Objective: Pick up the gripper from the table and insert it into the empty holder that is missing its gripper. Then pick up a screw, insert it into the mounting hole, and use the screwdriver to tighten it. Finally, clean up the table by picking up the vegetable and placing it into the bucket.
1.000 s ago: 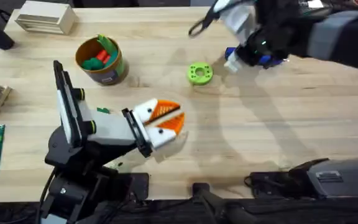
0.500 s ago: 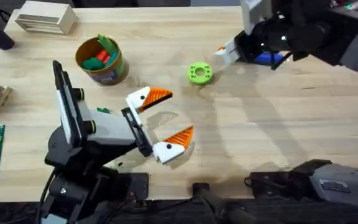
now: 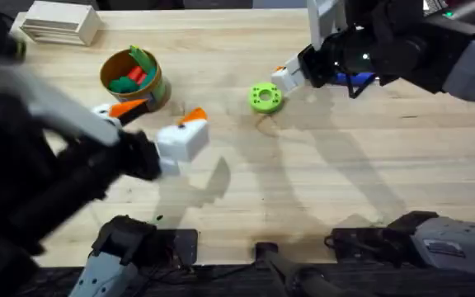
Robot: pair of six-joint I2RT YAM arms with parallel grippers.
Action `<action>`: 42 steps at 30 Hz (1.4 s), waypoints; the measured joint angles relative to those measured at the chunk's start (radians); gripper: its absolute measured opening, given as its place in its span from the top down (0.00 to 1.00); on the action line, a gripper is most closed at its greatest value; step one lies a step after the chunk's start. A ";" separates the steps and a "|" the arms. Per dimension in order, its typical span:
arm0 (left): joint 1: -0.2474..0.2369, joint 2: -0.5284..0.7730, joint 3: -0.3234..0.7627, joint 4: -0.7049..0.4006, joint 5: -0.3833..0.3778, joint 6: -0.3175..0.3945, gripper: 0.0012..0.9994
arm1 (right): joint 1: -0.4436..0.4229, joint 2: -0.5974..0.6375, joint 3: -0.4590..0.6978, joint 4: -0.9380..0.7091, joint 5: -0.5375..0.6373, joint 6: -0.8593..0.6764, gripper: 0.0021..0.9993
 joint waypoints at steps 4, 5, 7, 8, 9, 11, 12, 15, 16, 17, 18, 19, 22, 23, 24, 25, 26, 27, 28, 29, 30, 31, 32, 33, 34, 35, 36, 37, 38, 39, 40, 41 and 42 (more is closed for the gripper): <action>0.000 0.293 0.256 -0.187 -0.119 -0.001 0.01 | 0.000 0.000 0.000 -0.019 0.000 0.016 0.01; 0.000 0.321 0.275 -0.195 -0.118 0.000 0.01 | 0.000 0.000 0.000 -0.021 0.000 0.019 0.01; 0.000 0.371 0.298 -0.222 -0.116 -0.001 0.01 | 0.000 0.000 0.000 -0.023 0.000 0.019 0.01; 0.000 0.392 0.300 -0.241 -0.120 -0.013 0.01 | 0.000 0.000 0.000 -0.024 0.000 0.019 0.01; 0.003 0.409 0.300 -0.260 -0.130 -0.037 0.01 | 0.000 0.000 0.000 -0.024 0.000 0.019 0.01; 0.061 0.490 0.300 -0.386 -0.238 -0.286 0.01 | 0.000 0.000 0.000 -0.024 0.000 0.019 0.01; 0.079 0.507 0.300 -0.410 -0.261 -0.342 0.01 | 0.000 0.000 0.000 -0.024 0.000 0.019 0.01; 0.139 0.553 0.289 -0.439 -0.315 -0.470 0.01 | 0.000 0.000 0.000 -0.027 0.000 0.019 0.01; 0.157 0.565 0.280 -0.438 -0.326 -0.495 0.01 | 0.000 0.000 0.000 -0.029 0.000 0.019 0.01; 0.174 0.576 0.266 -0.435 -0.334 -0.516 0.01 | 0.000 0.000 0.000 -0.032 0.000 0.019 0.01; 0.193 0.588 0.248 -0.426 -0.340 -0.535 0.01 | 0.000 0.000 0.000 -0.034 0.000 0.019 0.01; 0.211 0.598 0.225 -0.414 -0.343 -0.553 0.01 | 0.000 0.000 0.000 -0.034 0.000 0.019 0.01; 0.258 0.624 0.149 -0.363 -0.351 -0.596 0.01 | 0.000 0.000 0.000 -0.033 0.000 0.019 0.01; 0.270 0.630 0.124 -0.344 -0.351 -0.605 0.01 | 0.000 0.000 0.000 -0.034 0.000 0.019 0.01; 0.283 0.637 0.099 -0.324 -0.351 -0.613 0.01 | 0.000 0.000 0.000 -0.034 0.000 0.019 0.01; 0.294 0.642 0.072 -0.305 -0.351 -0.619 0.01 | 0.000 0.000 0.000 -0.034 0.000 0.019 0.01; 0.309 0.654 0.010 -0.266 -0.351 -0.629 0.01 | 0.000 0.000 0.000 -0.033 0.000 0.019 0.01; 0.312 0.658 -0.009 -0.252 -0.350 -0.630 0.01 | 0.000 0.000 0.000 -0.034 0.000 0.019 0.01; 0.314 0.664 -0.028 -0.237 -0.351 -0.630 0.01 | 0.000 0.000 0.000 -0.033 0.000 0.019 0.01; 0.315 0.669 -0.041 -0.225 -0.350 -0.630 0.01 | 0.000 0.000 0.000 -0.034 0.000 0.019 0.01; 0.315 0.675 -0.053 -0.210 -0.350 -0.629 0.01 | 0.000 0.000 0.000 -0.033 0.000 0.019 0.01; 0.315 0.691 -0.065 -0.154 -0.350 -0.623 0.01 | 0.000 0.000 0.000 -0.033 0.000 0.019 0.01; 0.315 0.696 -0.065 -0.136 -0.350 -0.620 0.01 | 0.000 0.000 0.000 -0.033 0.000 0.019 0.01; 0.315 0.702 -0.065 -0.116 -0.351 -0.617 0.01 | 0.000 0.000 0.000 -0.033 0.000 0.019 0.01; 0.315 0.709 -0.065 -0.102 -0.351 -0.613 0.01 | 0.000 0.000 0.000 -0.033 0.000 0.019 0.01; 0.316 0.737 -0.065 -0.049 -0.338 -0.582 0.01 | 0.000 0.000 0.000 -0.033 0.000 0.019 0.01; 0.317 0.745 -0.065 -0.034 -0.332 -0.572 0.01 | 0.000 0.000 0.000 -0.034 0.000 0.019 0.01; 0.317 0.755 -0.065 -0.025 -0.326 -0.563 0.01 | 0.000 0.000 0.000 -0.033 0.000 0.019 0.01; 0.317 0.763 -0.065 -0.023 -0.320 -0.556 0.01 | 0.000 0.000 0.000 -0.034 0.000 0.019 0.01; 0.326 0.782 -0.065 -0.023 -0.301 -0.542 0.01 | 0.000 0.000 0.000 -0.034 0.000 0.019 0.01; 0.349 0.792 -0.065 -0.024 -0.285 -0.538 0.01 | 0.000 0.000 0.000 -0.034 0.000 0.019 0.01; 0.380 0.804 -0.065 -0.029 -0.273 -0.540 0.03 | 0.000 0.000 0.000 -0.033 0.000 0.019 0.01; 0.411 0.829 -0.065 -0.031 -0.258 -0.546 0.34 | 0.000 0.000 0.000 -0.034 0.000 0.019 0.01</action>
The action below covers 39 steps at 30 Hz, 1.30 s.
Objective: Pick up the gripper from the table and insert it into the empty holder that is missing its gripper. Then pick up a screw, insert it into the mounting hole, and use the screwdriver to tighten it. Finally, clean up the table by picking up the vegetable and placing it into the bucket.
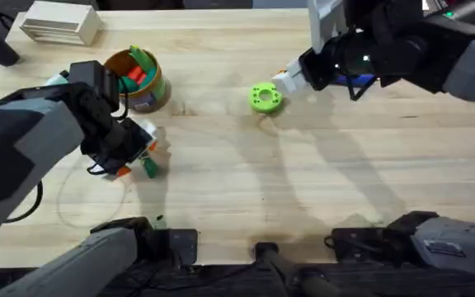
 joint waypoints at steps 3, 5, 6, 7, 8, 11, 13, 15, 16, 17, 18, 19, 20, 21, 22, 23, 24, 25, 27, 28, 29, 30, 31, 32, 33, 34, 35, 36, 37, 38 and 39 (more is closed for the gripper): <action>0.016 0.016 0.000 -0.003 0.010 0.000 0.83 | 0.000 0.000 0.000 0.000 0.000 0.000 0.01; 0.017 0.017 0.000 -0.013 0.013 0.000 0.98 | 0.000 0.000 0.000 0.000 0.000 0.000 0.01; 0.017 0.017 0.000 -0.025 0.018 0.000 0.99 | 0.000 0.000 0.000 0.000 0.000 0.000 0.01; 0.017 0.017 0.002 -0.046 0.024 0.001 0.98 | 0.000 0.000 0.000 0.000 0.000 0.000 0.01; 0.017 0.015 0.004 -0.075 0.030 0.000 0.98 | 0.000 0.000 0.000 0.000 0.000 0.000 0.01; 0.017 -0.005 0.027 -0.175 0.043 0.000 0.98 | 0.000 0.000 0.000 0.000 0.000 0.000 0.01; 0.015 -0.031 0.074 -0.241 0.059 0.000 0.98 | 0.000 0.000 0.000 0.000 0.000 0.000 0.01; 0.008 -0.058 0.133 -0.282 0.080 0.005 0.98 | 0.000 0.000 0.000 0.000 0.000 0.000 0.01; 0.004 -0.073 0.166 -0.295 0.097 0.012 0.98 | 0.000 0.000 0.000 0.000 0.000 0.000 0.01; -0.002 -0.089 0.200 -0.300 0.115 0.021 0.98 | 0.000 0.000 0.000 0.000 0.000 0.000 0.01; -0.007 -0.105 0.232 -0.301 0.131 0.031 0.98 | 0.000 0.000 0.000 0.000 0.000 0.000 0.01; -0.011 -0.118 0.261 -0.298 0.143 0.041 0.98 | 0.000 0.000 0.000 0.000 0.000 0.000 0.01; -0.014 -0.132 0.287 -0.288 0.155 0.055 0.98 | 0.000 0.000 0.000 0.000 0.000 0.000 0.01; -0.015 -0.142 0.303 -0.269 0.163 0.068 0.98 | 0.000 0.000 0.000 0.000 0.000 0.000 0.01; -0.015 -0.148 0.313 -0.249 0.167 0.082 0.98 | 0.000 0.000 0.000 0.000 0.000 0.000 0.01; -0.015 -0.153 0.320 -0.217 0.171 0.096 0.98 | 0.000 0.000 0.000 0.000 0.000 0.000 0.01; -0.015 -0.154 0.323 -0.191 0.173 0.107 0.98 | 0.000 0.000 0.000 0.000 0.000 0.000 0.01; -0.015 -0.152 0.323 -0.167 0.176 0.115 0.98 | 0.000 0.000 0.000 0.000 0.000 0.000 0.01; -0.015 -0.149 0.323 -0.112 0.182 0.130 0.98 | 0.000 0.000 0.000 0.000 0.000 0.000 0.01; -0.015 -0.148 0.323 -0.073 0.184 0.137 0.98 | 0.000 0.000 0.000 0.000 0.000 0.000 0.01; -0.015 -0.147 0.323 -0.032 0.186 0.141 0.98 | 0.000 0.000 0.000 0.000 0.000 0.000 0.01; -0.015 -0.146 0.323 0.010 0.187 0.145 0.98 | 0.000 0.000 0.000 0.000 0.000 0.000 0.01; -0.015 -0.146 0.323 0.139 0.184 0.152 0.98 | 0.000 0.000 0.000 0.000 0.000 0.000 0.01; -0.015 -0.146 0.323 0.180 0.178 0.152 0.98 | 0.000 0.000 0.000 0.000 0.000 0.000 0.01; -0.015 -0.146 0.323 0.225 0.166 0.154 0.98 | 0.000 0.000 0.000 0.000 0.000 0.000 0.01; -0.015 -0.146 0.323 0.265 0.153 0.155 0.98 | 0.000 0.000 0.000 0.000 0.000 0.000 0.01; -0.015 -0.144 0.323 0.301 0.137 0.155 0.98 | 0.000 0.000 0.000 0.000 0.000 0.000 0.01; -0.015 -0.140 0.323 0.330 0.120 0.155 0.98 | 0.000 0.000 0.000 0.000 0.000 0.000 0.01; -0.015 -0.133 0.323 0.355 0.104 0.155 0.98 | 0.000 0.000 0.000 0.000 0.000 0.000 0.01; -0.015 -0.122 0.323 0.376 0.090 0.156 0.98 | 0.000 0.000 0.000 0.000 0.000 0.000 0.01; -0.015 -0.108 0.323 0.389 0.077 0.156 0.98 | 0.000 0.000 0.000 0.000 0.000 0.000 0.01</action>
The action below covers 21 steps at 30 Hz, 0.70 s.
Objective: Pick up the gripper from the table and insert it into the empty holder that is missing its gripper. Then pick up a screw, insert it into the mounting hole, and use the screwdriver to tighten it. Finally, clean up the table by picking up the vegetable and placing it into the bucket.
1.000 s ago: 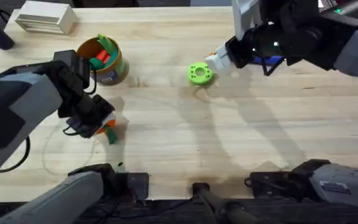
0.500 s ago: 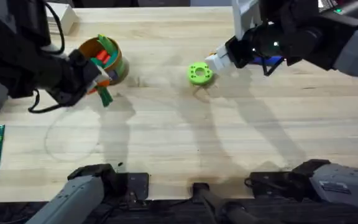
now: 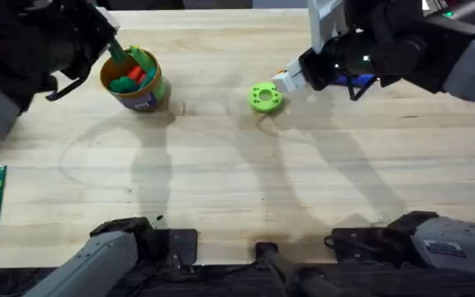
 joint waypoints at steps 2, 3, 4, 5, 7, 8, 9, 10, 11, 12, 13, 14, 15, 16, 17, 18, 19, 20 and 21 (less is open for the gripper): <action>0.000 0.043 0.000 0.015 -0.019 0.002 0.98 | 0.000 0.000 0.000 0.000 0.000 0.000 0.01; 0.000 0.125 0.000 0.020 -0.028 0.001 0.98 | 0.000 0.000 0.000 0.000 0.000 0.000 0.01; 0.000 0.151 0.000 0.020 -0.028 -0.005 0.98 | 0.000 0.000 0.000 0.000 0.000 0.000 0.01; 0.000 0.218 0.000 0.020 -0.031 -0.030 0.98 | 0.000 0.000 0.000 0.000 0.000 0.000 0.01; 0.000 0.241 0.000 0.020 -0.031 -0.048 0.98 | 0.000 0.000 0.000 0.000 0.000 0.000 0.01; 0.000 0.248 0.000 0.020 -0.031 -0.055 0.98 | 0.000 0.000 0.000 0.000 0.000 0.000 0.01; 0.000 0.251 0.000 0.023 -0.031 -0.061 0.98 | 0.000 0.000 0.000 0.000 0.000 0.000 0.01; 0.000 0.252 0.000 0.026 -0.031 -0.064 0.96 | 0.000 0.000 0.000 0.000 0.000 0.000 0.01; 0.000 0.251 0.000 0.030 -0.032 -0.072 0.90 | 0.000 0.000 0.000 0.000 0.000 0.000 0.01; 0.000 0.250 0.000 0.034 -0.032 -0.073 0.76 | 0.000 0.000 0.000 0.000 0.000 0.000 0.01; 0.000 0.250 0.000 0.036 -0.033 -0.075 0.61 | 0.000 0.000 0.000 0.000 0.000 0.000 0.01; 0.000 0.250 0.000 0.037 -0.034 -0.076 0.46 | 0.000 0.000 0.000 0.000 0.000 0.000 0.01; 0.000 0.250 0.000 0.036 -0.036 -0.077 0.29 | 0.000 0.000 0.000 0.000 0.000 0.000 0.01; 0.000 0.250 0.000 0.037 -0.037 -0.082 0.18 | 0.000 0.000 0.000 0.000 0.000 0.000 0.01; 0.000 0.250 0.000 0.039 -0.039 -0.082 0.10 | 0.000 0.000 0.000 0.000 0.000 0.000 0.01; 0.000 0.250 0.000 0.054 -0.037 -0.085 0.00 | 0.000 0.000 0.000 0.000 0.000 0.000 0.01; 0.000 0.250 0.000 0.055 -0.030 -0.085 0.00 | 0.000 0.000 0.000 -0.001 0.000 0.000 0.01; 0.000 0.249 0.001 0.055 -0.020 -0.085 0.00 | 0.000 0.000 0.000 -0.003 0.000 0.000 0.01; 0.000 0.248 0.001 0.055 -0.011 -0.082 0.00 | 0.000 0.000 0.000 -0.010 0.000 0.000 0.01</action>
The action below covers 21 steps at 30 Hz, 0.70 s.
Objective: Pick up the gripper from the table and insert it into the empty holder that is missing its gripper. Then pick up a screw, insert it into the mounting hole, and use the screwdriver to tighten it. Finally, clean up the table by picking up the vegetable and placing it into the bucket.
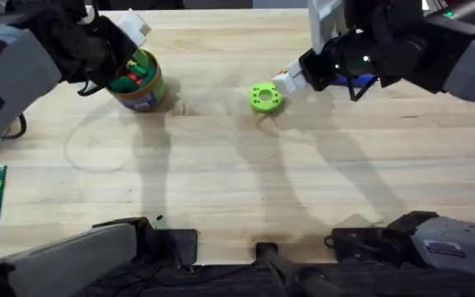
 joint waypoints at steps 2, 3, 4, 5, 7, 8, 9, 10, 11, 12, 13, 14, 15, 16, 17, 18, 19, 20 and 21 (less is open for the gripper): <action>0.000 -0.010 0.007 -0.005 0.036 0.014 0.00 | 0.000 -0.007 0.000 -0.033 0.000 0.000 0.01; 0.000 -0.020 0.013 -0.008 0.057 0.026 0.00 | 0.000 -0.018 0.000 -0.060 0.000 0.000 0.01; 0.000 -0.036 0.021 -0.014 0.082 0.041 0.00 | 0.000 -0.032 0.000 -0.087 0.000 0.002 0.01; 0.000 -0.054 0.030 -0.020 0.106 0.057 0.00 | 0.000 -0.053 0.002 -0.119 0.000 0.006 0.01; 0.000 -0.107 0.054 -0.048 0.165 0.106 0.00 | 0.000 -0.095 0.018 -0.175 0.000 0.023 0.01; 0.000 -0.134 0.064 -0.064 0.191 0.134 0.00 | -0.001 -0.122 0.034 -0.204 0.000 0.035 0.01; -0.003 -0.166 0.075 -0.091 0.217 0.166 0.00 | -0.002 -0.148 0.051 -0.227 0.000 0.050 0.01; -0.025 -0.274 0.102 -0.198 0.272 0.290 0.00 | -0.005 -0.223 0.111 -0.295 0.000 0.092 0.01; -0.040 -0.308 0.106 -0.234 0.284 0.332 0.00 | -0.006 -0.251 0.130 -0.319 0.000 0.106 0.01; -0.060 -0.346 0.108 -0.281 0.295 0.378 0.00 | -0.006 -0.275 0.143 -0.341 0.000 0.114 0.01; -0.080 -0.378 0.108 -0.322 0.304 0.416 0.00 | -0.007 -0.296 0.150 -0.356 0.000 0.121 0.01; -0.101 -0.409 0.108 -0.366 0.311 0.452 0.00 | -0.007 -0.317 0.153 -0.373 0.000 0.128 0.01; -0.173 -0.494 0.108 -0.497 0.336 0.545 0.00 | -0.007 -0.363 0.154 -0.434 0.000 0.138 0.01; -0.192 -0.515 0.108 -0.529 0.342 0.566 0.00 | -0.007 -0.374 0.154 -0.450 0.000 0.139 0.01; -0.213 -0.540 0.108 -0.563 0.349 0.591 0.00 | -0.007 -0.384 0.154 -0.463 0.000 0.142 0.01; -0.231 -0.563 0.108 -0.592 0.354 0.614 0.00 | -0.006 -0.392 0.154 -0.468 0.000 0.145 0.01; -0.246 -0.585 0.108 -0.618 0.357 0.636 0.00 | -0.007 -0.400 0.154 -0.469 0.000 0.153 0.01; -0.256 -0.601 0.108 -0.634 0.359 0.653 0.00 | -0.007 -0.408 0.154 -0.469 0.000 0.163 0.01; -0.266 -0.621 0.108 -0.646 0.360 0.671 0.00 | -0.007 -0.414 0.154 -0.469 0.000 0.174 0.01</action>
